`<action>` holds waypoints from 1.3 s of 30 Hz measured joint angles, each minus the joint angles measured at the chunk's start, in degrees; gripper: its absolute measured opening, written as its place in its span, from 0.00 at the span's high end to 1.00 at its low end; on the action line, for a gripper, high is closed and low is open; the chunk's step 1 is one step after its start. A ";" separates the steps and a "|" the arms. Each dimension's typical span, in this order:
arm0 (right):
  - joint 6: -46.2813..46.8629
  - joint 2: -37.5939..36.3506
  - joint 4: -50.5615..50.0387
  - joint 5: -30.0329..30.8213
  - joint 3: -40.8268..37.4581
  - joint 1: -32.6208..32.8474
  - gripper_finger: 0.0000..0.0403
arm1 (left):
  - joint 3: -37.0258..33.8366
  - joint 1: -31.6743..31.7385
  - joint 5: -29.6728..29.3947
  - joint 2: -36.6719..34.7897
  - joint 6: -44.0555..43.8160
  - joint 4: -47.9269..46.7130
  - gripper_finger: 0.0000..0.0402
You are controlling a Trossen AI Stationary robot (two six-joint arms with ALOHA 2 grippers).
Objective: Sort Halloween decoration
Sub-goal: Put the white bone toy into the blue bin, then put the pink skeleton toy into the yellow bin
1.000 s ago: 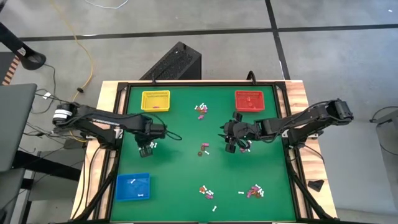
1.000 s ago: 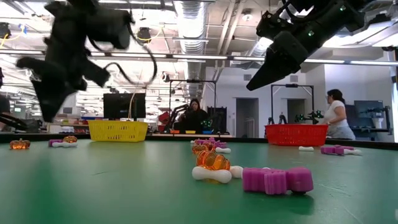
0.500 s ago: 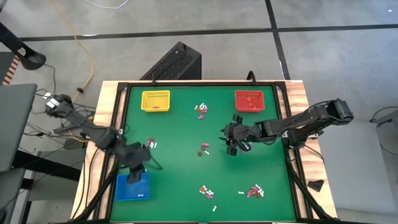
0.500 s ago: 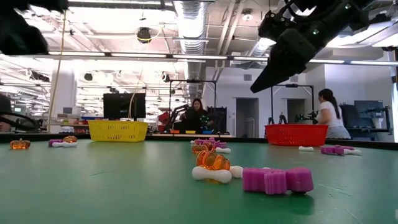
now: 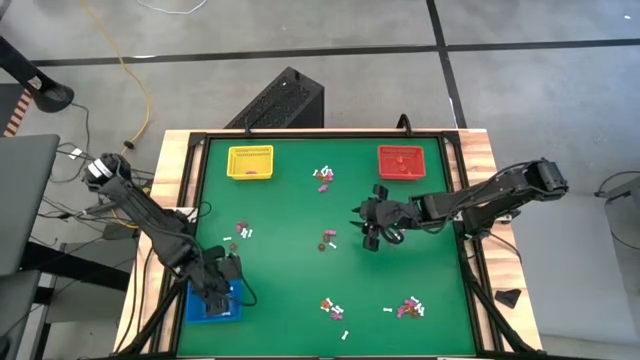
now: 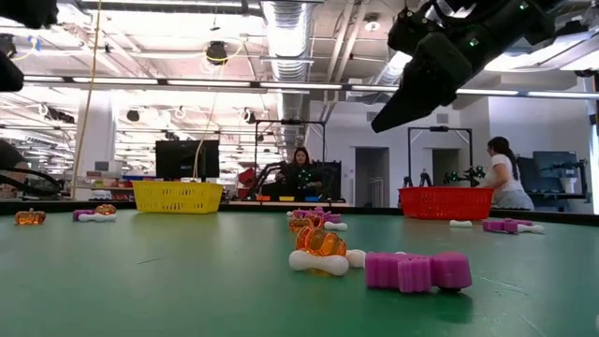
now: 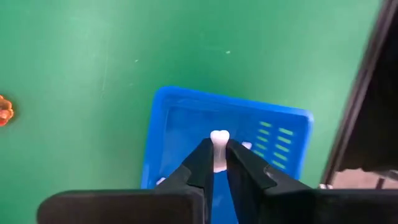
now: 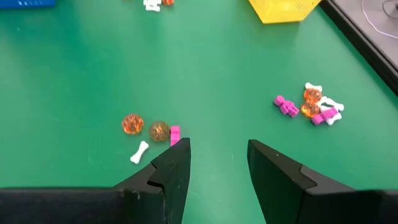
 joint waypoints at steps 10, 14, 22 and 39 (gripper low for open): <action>0.01 0.00 2.69 0.04 -0.02 0.00 0.53 | 0.00 0.14 4.35 1.83 2.37 0.09 0.75; 0.01 0.00 3.09 0.07 0.00 -0.01 0.53 | 0.00 1.12 4.00 0.52 7.14 0.62 0.71; -0.01 0.00 2.91 -0.05 0.00 -0.11 0.53 | -1.60 9.41 -17.64 0.02 36.46 19.03 0.70; -5.02 0.32 4.24 -8.53 -0.04 0.33 0.53 | -21.05 42.90 6.27 2.16 70.34 78.02 0.70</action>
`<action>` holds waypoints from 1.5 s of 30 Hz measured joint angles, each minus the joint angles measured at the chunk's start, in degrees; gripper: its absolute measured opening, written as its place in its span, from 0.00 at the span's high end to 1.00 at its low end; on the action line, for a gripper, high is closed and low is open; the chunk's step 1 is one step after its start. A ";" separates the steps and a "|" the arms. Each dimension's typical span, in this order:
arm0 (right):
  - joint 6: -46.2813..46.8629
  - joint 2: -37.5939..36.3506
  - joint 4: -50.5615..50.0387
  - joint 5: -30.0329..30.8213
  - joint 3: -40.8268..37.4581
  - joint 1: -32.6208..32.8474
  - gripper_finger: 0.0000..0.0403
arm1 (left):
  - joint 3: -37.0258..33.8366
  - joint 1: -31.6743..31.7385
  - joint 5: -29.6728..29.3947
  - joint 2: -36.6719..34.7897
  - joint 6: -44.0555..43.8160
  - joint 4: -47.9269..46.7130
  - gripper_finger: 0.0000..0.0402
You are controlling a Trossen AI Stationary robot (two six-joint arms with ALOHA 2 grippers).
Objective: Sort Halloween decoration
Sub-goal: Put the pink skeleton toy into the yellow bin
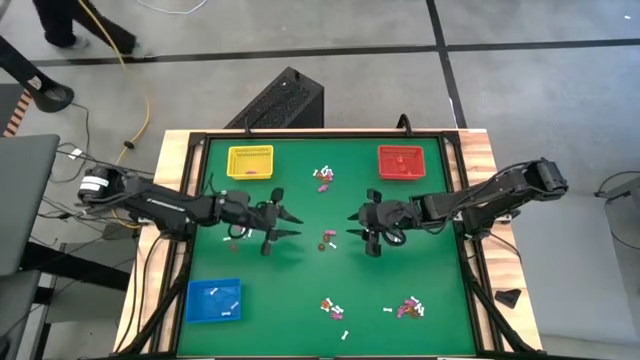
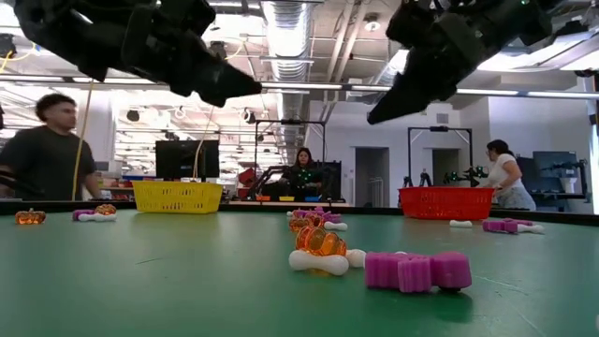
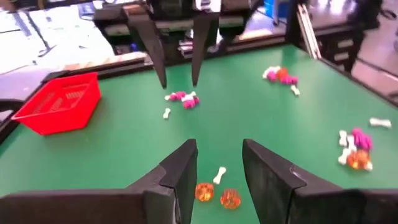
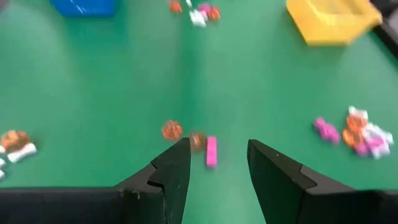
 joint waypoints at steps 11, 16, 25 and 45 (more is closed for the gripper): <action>0.90 15.88 14.80 -0.02 0.02 -2.03 0.53 | -0.04 0.68 -0.46 -0.24 8.05 -8.56 0.70; 0.93 22.36 21.19 -0.12 0.02 -2.35 0.53 | -0.04 0.68 -4.33 -0.24 8.23 -10.46 0.70; 1.55 26.92 21.66 -0.17 0.02 -2.80 0.53 | -0.04 0.66 -9.01 -3.11 8.74 -16.10 0.70; -2.49 25.51 20.17 -0.36 -0.09 -3.90 0.95 | -0.01 1.87 -23.36 -25.61 7.42 -32.70 0.70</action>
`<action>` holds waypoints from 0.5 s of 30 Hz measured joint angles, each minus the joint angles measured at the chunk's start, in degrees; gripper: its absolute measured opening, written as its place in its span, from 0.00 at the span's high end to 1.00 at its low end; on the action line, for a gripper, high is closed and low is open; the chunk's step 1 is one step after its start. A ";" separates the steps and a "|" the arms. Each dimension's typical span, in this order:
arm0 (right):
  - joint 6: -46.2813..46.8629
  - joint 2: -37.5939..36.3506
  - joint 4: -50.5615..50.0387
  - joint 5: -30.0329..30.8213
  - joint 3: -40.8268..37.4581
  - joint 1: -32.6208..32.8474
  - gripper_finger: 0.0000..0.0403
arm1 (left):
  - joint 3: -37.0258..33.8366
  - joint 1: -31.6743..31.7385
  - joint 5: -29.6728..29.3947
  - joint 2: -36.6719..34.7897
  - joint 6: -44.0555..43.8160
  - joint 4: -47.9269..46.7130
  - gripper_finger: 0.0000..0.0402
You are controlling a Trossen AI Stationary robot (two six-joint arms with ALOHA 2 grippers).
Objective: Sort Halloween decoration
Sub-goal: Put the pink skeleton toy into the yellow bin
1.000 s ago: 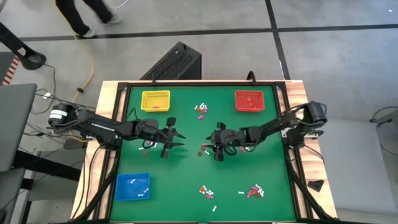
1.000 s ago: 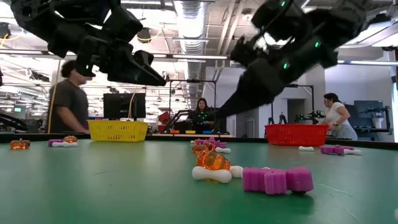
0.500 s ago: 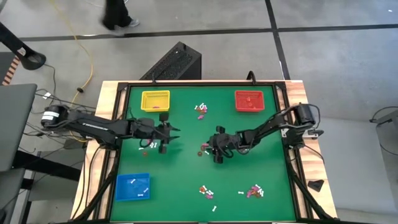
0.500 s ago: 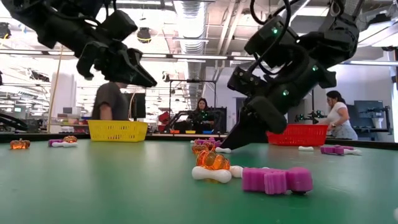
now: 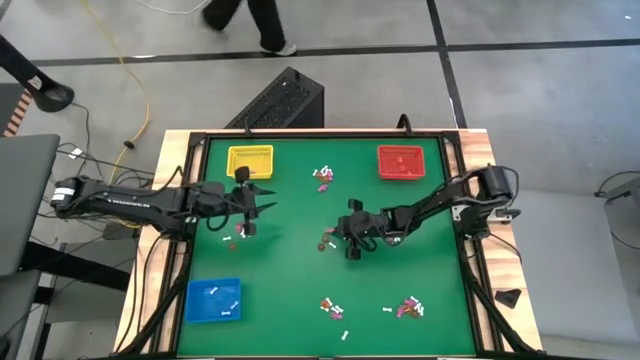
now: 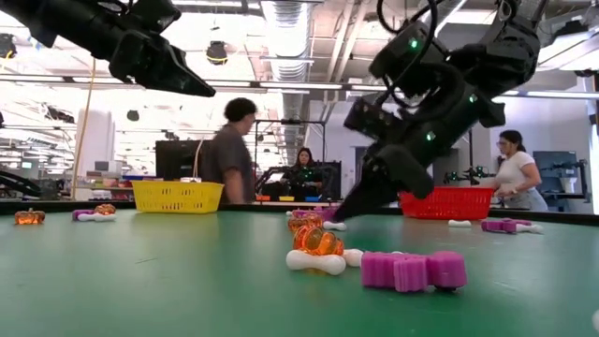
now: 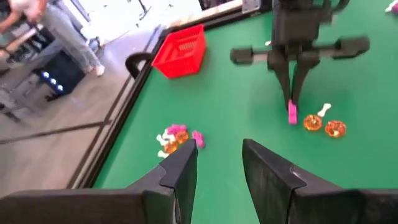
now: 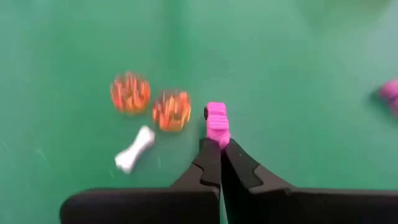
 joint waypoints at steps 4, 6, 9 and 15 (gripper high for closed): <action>-1.64 -4.29 1.10 0.41 2.09 -1.64 0.95 | 0.01 1.55 -3.56 -0.36 -2.45 -3.02 0.70; -1.79 -4.78 1.36 0.61 4.29 -3.41 0.95 | 0.01 2.44 -8.20 -0.29 -4.29 -5.08 0.70; -2.97 -2.67 2.69 0.84 9.37 -6.59 0.95 | 0.01 3.88 -18.12 -0.27 -8.01 -7.73 0.70; -6.60 10.63 1.88 -1.99 26.80 -12.72 0.95 | 0.01 7.02 -38.39 -0.51 -18.82 -14.30 0.70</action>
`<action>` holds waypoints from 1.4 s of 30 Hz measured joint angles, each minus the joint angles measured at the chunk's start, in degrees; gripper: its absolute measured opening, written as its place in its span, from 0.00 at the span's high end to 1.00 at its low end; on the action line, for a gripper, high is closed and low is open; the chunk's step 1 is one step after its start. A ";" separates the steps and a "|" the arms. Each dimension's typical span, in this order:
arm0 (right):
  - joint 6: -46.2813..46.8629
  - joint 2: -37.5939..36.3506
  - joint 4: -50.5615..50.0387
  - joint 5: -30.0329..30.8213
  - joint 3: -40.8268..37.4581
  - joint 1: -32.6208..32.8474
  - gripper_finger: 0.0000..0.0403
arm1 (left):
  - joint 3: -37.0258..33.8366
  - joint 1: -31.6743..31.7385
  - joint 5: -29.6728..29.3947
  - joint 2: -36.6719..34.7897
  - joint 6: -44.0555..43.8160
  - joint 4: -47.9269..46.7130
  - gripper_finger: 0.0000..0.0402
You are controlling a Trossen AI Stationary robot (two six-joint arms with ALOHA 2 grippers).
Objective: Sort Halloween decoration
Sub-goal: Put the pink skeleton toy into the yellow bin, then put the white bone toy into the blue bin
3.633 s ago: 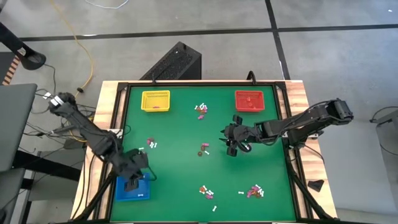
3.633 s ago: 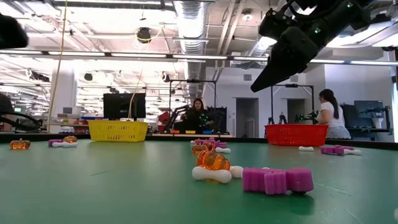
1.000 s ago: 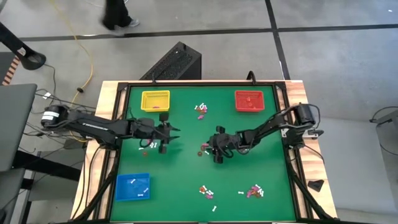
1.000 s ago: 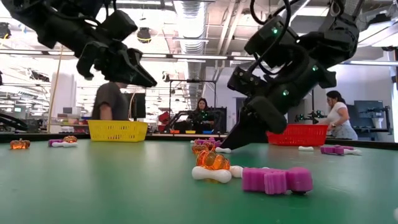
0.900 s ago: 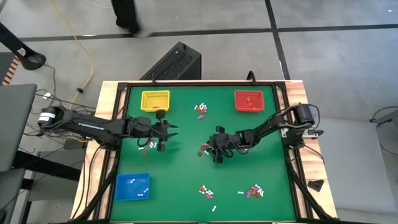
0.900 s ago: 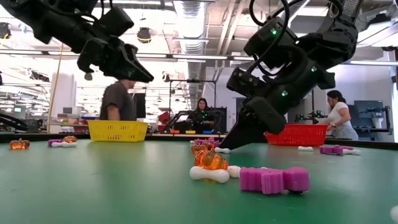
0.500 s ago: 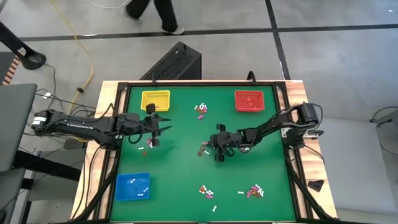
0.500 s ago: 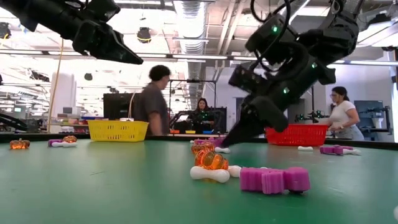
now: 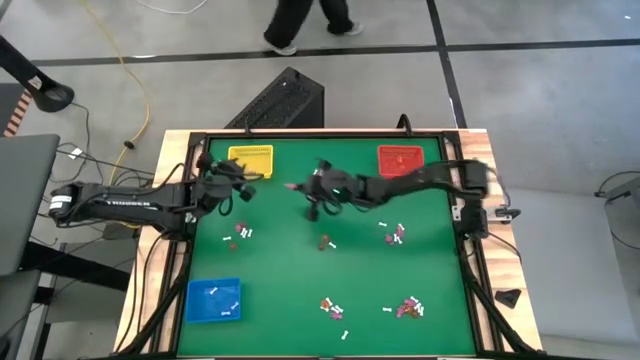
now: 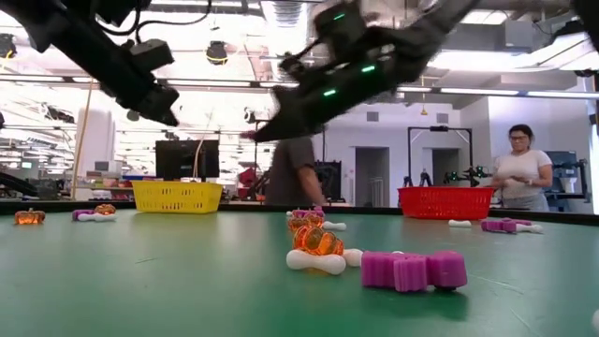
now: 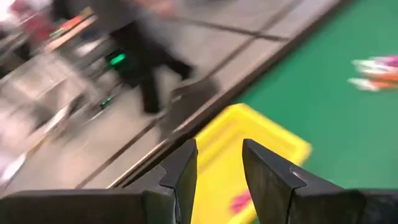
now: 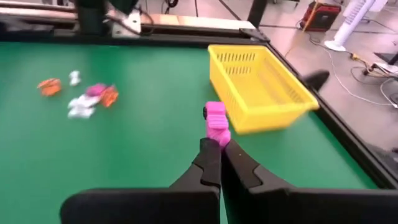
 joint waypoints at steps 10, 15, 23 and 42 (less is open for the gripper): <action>2.58 22.51 -22.91 -4.88 38.94 -7.02 0.86 | 0.00 3.65 -1.39 0.02 -2.42 -4.02 0.70; 4.14 28.19 -31.08 -6.02 50.60 -8.17 0.74 | 0.00 4.58 -1.92 0.01 -1.77 -4.68 0.70; 1.86 27.05 -43.61 -10.38 56.26 -8.62 0.53 | 0.00 4.80 -1.62 0.01 -0.88 -5.14 0.70; 0.79 1.50 -105.55 -10.06 54.44 11.37 0.52 | 0.00 4.61 52.35 0.05 5.02 0.92 0.70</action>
